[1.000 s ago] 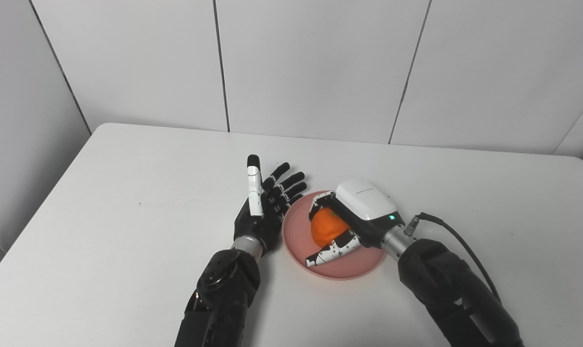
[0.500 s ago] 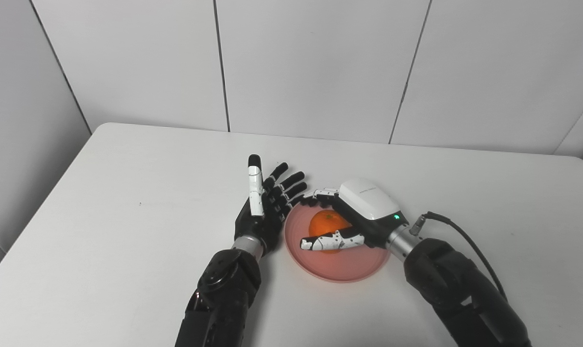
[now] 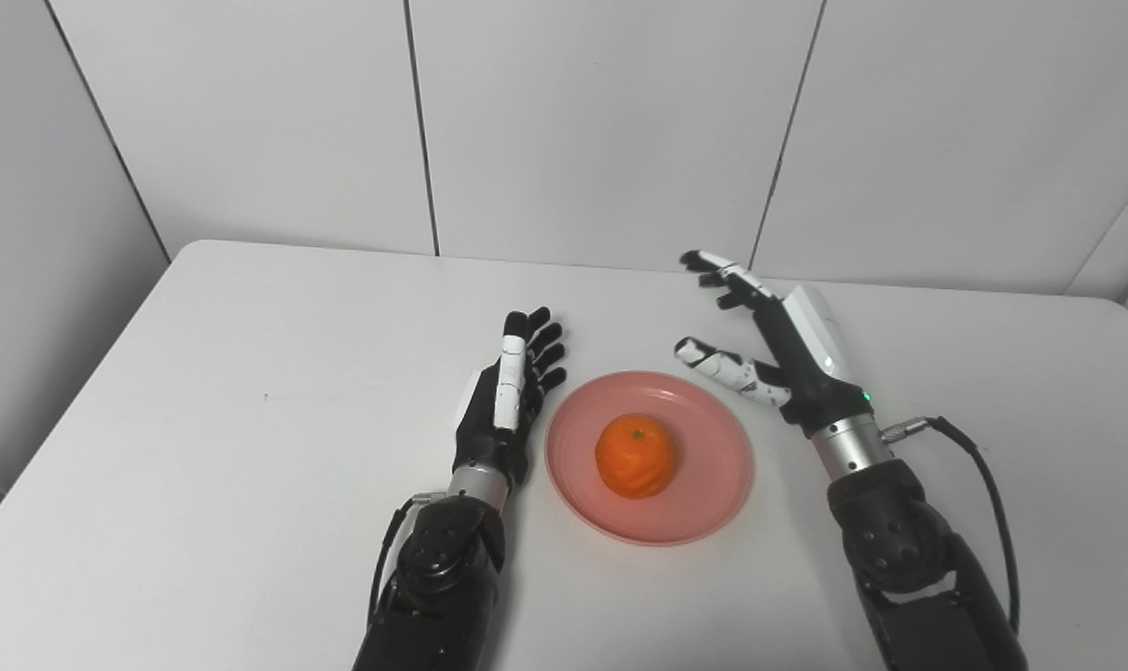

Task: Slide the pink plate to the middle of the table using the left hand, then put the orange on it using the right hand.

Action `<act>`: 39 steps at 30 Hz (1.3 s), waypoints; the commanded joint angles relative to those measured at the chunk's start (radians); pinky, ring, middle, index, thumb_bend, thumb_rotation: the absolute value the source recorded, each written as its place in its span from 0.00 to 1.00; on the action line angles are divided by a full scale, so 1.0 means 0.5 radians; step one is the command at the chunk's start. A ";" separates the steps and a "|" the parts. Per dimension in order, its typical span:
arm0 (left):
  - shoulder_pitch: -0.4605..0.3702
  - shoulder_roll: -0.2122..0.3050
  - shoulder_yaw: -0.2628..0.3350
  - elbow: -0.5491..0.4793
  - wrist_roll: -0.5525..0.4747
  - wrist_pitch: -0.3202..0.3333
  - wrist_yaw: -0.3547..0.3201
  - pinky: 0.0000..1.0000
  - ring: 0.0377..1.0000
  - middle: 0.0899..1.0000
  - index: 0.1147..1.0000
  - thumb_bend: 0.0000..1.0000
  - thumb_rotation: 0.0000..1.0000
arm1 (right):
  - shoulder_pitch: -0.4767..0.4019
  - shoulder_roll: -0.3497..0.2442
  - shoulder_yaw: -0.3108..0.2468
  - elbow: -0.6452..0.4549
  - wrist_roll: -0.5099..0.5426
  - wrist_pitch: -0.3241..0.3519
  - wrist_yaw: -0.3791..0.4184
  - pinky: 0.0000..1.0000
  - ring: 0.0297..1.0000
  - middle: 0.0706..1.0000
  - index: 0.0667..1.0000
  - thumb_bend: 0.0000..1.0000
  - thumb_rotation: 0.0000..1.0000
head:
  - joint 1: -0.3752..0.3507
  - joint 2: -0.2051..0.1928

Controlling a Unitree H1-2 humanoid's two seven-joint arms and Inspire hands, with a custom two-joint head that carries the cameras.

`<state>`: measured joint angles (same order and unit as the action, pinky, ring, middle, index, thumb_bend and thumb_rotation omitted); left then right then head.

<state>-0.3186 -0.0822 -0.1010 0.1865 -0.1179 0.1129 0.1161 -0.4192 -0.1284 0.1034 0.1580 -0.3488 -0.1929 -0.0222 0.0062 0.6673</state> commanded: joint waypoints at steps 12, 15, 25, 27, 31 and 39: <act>-0.140 0.042 -0.004 0.663 0.618 -0.685 0.307 1.00 1.00 1.00 1.00 0.82 1.00 | 0.076 0.374 -0.608 0.417 1.003 0.406 -0.121 1.00 1.00 1.00 1.00 0.95 1.00 | -0.055 0.008; -0.141 -0.041 0.090 0.664 0.465 -0.528 0.239 1.00 1.00 1.00 1.00 0.84 1.00 | 0.142 0.346 -0.547 0.536 0.976 0.423 -0.051 1.00 1.00 1.00 1.00 0.95 1.00 | -0.069 0.040; -0.150 -0.124 0.154 0.615 0.428 -0.344 0.254 1.00 1.00 1.00 1.00 0.92 1.00 | 0.164 0.354 -0.485 0.557 1.009 0.453 0.002 1.00 1.00 0.99 1.00 0.97 1.00 | -0.091 0.047; -0.150 -0.133 0.166 0.602 0.419 -0.331 0.261 1.00 1.00 1.00 1.00 0.92 1.00 | 0.165 0.349 -0.478 0.540 1.009 0.472 0.010 1.00 1.00 0.99 1.00 0.96 1.00 | -0.091 0.047; -0.149 -0.147 0.186 0.585 0.414 -0.317 0.262 1.00 1.00 1.00 1.00 0.95 1.00 | 0.172 0.325 -0.449 0.531 0.977 0.470 0.028 1.00 1.00 0.98 0.99 0.97 1.00 | -0.094 0.044; -0.139 -0.158 0.201 0.539 0.397 -0.286 0.237 1.00 1.00 1.00 1.00 0.96 1.00 | 0.182 0.300 -0.433 0.522 0.957 0.430 0.011 1.00 0.98 0.95 0.96 0.93 1.00 | -0.089 0.057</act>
<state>-0.4200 -0.1352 0.0048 0.4430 0.0940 -0.0876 0.2483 -0.3788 0.0165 -0.1178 0.3749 0.1247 -0.0496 -0.0154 -0.0399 0.6949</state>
